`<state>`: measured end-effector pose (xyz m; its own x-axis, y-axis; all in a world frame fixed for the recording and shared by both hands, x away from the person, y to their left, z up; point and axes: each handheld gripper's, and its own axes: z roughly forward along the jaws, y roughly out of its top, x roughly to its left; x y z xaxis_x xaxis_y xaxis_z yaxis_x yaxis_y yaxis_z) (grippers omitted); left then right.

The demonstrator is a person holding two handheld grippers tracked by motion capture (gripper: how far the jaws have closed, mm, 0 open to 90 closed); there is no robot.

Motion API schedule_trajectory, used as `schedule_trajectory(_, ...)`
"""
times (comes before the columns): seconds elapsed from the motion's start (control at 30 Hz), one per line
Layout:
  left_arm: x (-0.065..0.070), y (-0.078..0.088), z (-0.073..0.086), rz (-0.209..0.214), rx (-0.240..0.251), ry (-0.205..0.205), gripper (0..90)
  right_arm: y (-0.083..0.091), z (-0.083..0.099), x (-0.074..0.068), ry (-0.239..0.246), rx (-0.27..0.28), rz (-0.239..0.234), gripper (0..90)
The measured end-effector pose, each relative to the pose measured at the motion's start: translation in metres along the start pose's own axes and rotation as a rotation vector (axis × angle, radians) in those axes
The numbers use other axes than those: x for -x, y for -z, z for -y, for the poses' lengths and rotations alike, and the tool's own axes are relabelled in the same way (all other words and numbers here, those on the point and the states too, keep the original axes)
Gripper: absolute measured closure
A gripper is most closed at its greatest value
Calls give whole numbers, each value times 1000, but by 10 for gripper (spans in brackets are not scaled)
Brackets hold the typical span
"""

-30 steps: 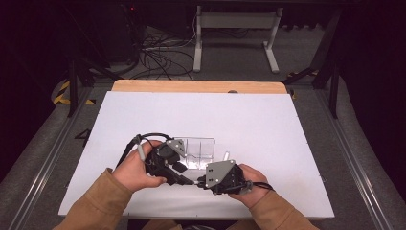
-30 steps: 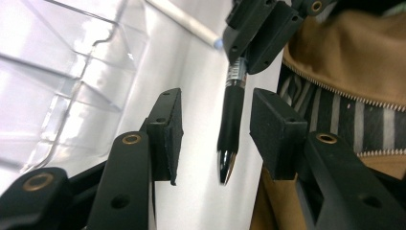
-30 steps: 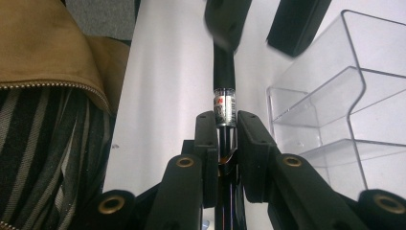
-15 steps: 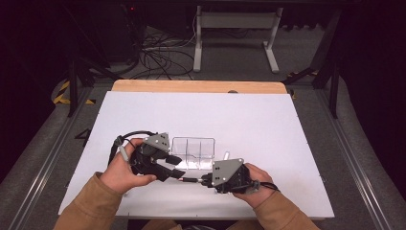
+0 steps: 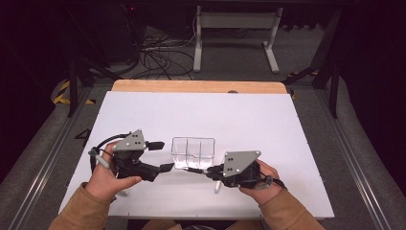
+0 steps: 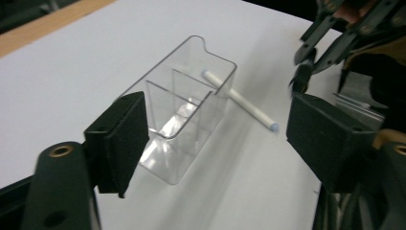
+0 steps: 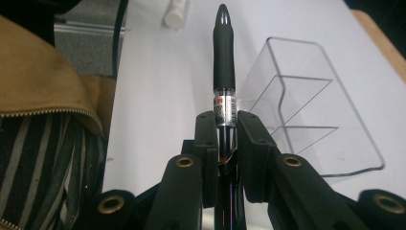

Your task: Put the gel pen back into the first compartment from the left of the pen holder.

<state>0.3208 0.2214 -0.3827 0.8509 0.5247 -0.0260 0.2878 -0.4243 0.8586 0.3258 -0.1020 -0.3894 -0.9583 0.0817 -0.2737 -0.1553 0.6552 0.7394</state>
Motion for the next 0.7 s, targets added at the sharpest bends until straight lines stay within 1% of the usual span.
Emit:
schedule_trajectory(0.03,0,1,2,-11,12,3,212,2,-1,1,-9,11,4,799)
schedule_trajectory(0.07,-1,3,4,-29,22,-7,205,3,-1,2,-18,24,13,798)
schedule_trajectory(0.2,-2,5,13,-67,76,13,178,6,-3,5,-61,74,34,798)
schedule_trajectory(0.27,-2,6,18,-80,92,22,167,6,-4,7,-78,103,46,798)
schedule_trajectory(0.3,-3,5,20,-81,97,36,157,7,-5,8,-87,117,54,798)
schedule_trajectory(0.37,-4,5,24,-101,121,41,154,8,-6,9,-102,152,69,798)
schedule_trajectory(0.43,-4,6,28,-109,145,64,152,9,-8,11,-119,185,82,798)
schedule_trajectory(0.47,-4,6,30,-107,164,79,148,9,-9,11,-135,202,95,798)
schedule_trajectory(0.5,-4,6,32,-116,177,79,143,10,-10,12,-152,216,108,798)
schedule_trajectory(0.53,-4,6,33,-110,187,93,138,10,-11,13,-169,226,116,798)
schedule_trajectory(0.57,-4,6,35,-123,192,88,131,10,-12,14,-177,236,123,798)
schedule_trajectory(0.6,-4,6,36,-129,202,92,125,9,-13,15,-187,248,132,797)
schedule_trajectory(0.67,-4,6,39,-159,209,87,122,9,-14,17,-205,264,140,797)
schedule_trajectory(0.7,-3,6,40,-168,210,95,122,8,-15,18,-210,274,147,797)
